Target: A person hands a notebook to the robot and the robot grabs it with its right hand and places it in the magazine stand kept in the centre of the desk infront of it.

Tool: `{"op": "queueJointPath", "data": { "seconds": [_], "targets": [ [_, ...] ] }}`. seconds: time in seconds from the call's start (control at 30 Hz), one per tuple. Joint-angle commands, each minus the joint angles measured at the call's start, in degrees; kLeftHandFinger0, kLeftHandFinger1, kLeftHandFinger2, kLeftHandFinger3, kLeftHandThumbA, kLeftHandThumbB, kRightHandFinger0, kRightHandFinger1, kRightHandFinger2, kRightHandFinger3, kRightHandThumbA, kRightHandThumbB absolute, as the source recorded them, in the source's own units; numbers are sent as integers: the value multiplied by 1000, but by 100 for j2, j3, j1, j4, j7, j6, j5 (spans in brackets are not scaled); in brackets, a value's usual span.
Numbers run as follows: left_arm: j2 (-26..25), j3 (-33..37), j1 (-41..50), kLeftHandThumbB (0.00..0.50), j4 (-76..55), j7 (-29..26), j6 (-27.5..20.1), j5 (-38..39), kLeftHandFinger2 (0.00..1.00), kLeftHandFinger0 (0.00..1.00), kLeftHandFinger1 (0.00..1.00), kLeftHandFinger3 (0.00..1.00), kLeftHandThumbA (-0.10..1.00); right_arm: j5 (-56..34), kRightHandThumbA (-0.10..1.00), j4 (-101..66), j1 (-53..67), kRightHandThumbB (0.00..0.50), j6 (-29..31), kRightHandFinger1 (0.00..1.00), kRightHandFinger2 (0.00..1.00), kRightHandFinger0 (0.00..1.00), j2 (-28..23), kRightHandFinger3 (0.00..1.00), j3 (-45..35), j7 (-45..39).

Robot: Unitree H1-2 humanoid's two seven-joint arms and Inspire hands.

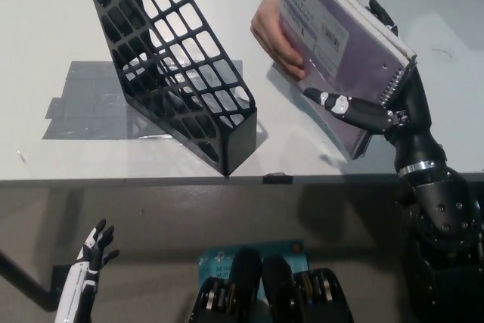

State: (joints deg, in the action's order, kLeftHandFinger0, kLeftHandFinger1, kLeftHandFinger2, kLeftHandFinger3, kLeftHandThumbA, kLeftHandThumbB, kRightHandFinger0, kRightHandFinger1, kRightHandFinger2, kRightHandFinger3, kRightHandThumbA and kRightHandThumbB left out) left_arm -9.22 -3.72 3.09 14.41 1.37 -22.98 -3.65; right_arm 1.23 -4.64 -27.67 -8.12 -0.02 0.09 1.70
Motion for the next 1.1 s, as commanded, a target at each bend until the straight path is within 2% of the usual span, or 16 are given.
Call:
{"op": "queueJointPath", "data": {
  "seconds": [0.0,0.03,0.07,0.1,0.13,0.27,0.37,0.43,0.6,0.9,0.93,1.07],
  "targets": [
    [-83,-32,-30,500,-132,-40,-203,1,1000,906,1000,1000,1000,109,1000,-40,-432,21,-84,42,70,21,113,155,-44,188],
    [-95,-29,-35,500,-118,-38,-222,-11,1000,912,1000,1000,1000,236,1000,-32,-456,13,-134,8,14,4,125,31,-10,233],
    [-101,-29,-50,500,-115,-37,-221,-16,1000,914,1000,1000,1000,263,1000,-23,-471,14,-140,2,3,1,127,6,-7,249],
    [-103,-32,-73,500,-112,-32,-210,-1,1000,907,1000,1000,1000,241,1000,-79,-487,61,-218,0,0,0,190,0,-24,288],
    [-102,-34,-82,500,-112,-34,-211,2,1000,904,1000,1000,1000,189,1000,-131,-493,79,-269,0,0,0,263,0,-55,333],
    [-106,-49,-67,500,-192,-42,-123,-6,1000,904,1000,1000,1000,-107,1000,-247,-565,97,-278,0,0,0,452,0,-189,364],
    [-123,-44,-83,500,-153,-35,-167,-20,1000,910,1000,1000,1000,-260,1000,-364,-624,148,-240,0,0,0,539,0,-302,364],
    [-127,-43,-99,500,-129,-22,-176,1,1000,909,1000,1000,1000,-371,1000,-397,-640,153,-200,0,0,0,585,0,-376,354],
    [-122,-44,-88,500,-159,-19,-155,16,1000,907,1000,1000,1000,-576,1000,-528,-674,111,-188,0,0,0,693,0,-474,338],
    [-146,-60,-169,500,-108,0,-163,72,1000,901,1000,1000,1000,-1520,1000,-1007,-865,110,-894,0,0,0,978,0,-887,350],
    [-151,-60,-171,500,-106,-2,-153,64,1000,902,1000,1000,1000,-1687,1000,-1186,-904,88,-1008,0,0,0,1029,0,-977,385],
    [-146,-76,-181,500,-119,-13,-126,84,1000,891,1000,1000,1000,-1998,1000,-1558,-1062,122,-1388,0,0,0,1119,0,-1187,533]
  ]
}}
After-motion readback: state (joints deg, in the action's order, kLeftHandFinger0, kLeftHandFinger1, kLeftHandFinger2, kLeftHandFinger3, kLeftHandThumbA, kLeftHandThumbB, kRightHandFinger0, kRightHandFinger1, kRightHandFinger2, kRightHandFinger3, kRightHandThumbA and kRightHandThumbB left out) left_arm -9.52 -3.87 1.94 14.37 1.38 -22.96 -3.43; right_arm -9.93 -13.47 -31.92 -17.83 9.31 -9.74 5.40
